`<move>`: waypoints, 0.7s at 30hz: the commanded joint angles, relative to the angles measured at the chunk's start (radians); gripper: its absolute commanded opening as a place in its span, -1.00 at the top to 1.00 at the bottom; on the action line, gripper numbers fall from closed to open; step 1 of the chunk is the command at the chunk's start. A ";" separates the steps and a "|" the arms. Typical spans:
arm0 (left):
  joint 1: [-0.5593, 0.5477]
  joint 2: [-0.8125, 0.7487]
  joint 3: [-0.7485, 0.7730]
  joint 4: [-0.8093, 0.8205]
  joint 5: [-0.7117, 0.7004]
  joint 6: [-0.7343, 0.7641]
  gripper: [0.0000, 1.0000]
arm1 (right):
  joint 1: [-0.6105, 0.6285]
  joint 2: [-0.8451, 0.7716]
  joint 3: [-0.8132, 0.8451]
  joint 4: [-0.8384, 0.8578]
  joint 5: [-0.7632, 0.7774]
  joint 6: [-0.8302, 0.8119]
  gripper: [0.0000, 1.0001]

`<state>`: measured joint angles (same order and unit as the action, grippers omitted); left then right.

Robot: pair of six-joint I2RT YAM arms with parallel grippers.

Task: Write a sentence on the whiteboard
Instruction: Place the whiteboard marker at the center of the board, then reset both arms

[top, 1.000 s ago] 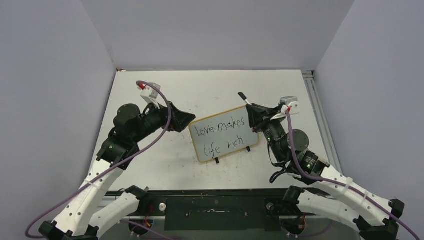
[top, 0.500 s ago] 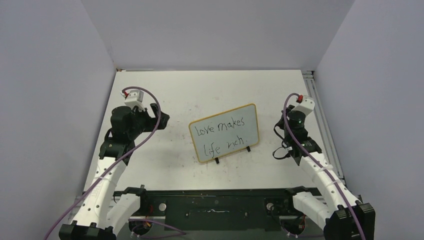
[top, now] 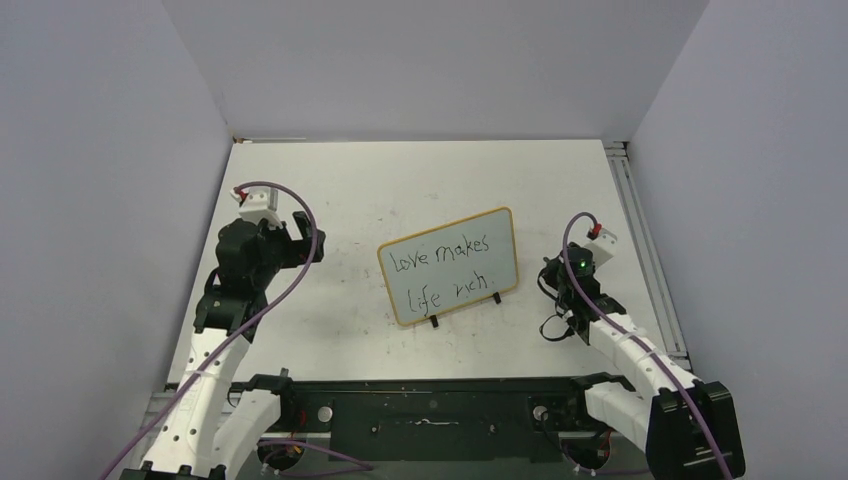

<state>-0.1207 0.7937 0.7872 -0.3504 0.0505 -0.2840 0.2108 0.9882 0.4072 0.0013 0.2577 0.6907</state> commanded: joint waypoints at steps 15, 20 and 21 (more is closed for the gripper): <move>0.006 -0.077 -0.016 0.029 -0.148 0.013 -0.90 | -0.001 -0.057 0.081 -0.082 0.071 -0.046 -1.00; 0.006 -0.099 0.000 0.028 -0.243 -0.045 -0.94 | 0.009 -0.081 0.184 -0.129 0.037 -0.218 -0.80; 0.006 -0.099 0.008 0.020 -0.260 -0.050 -0.94 | 0.014 -0.092 0.198 -0.131 0.027 -0.249 -0.80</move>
<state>-0.1207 0.7124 0.7734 -0.3553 -0.1116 -0.2935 0.2111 0.9440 0.5072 -0.1204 0.2905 0.6037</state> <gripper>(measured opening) 0.974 0.912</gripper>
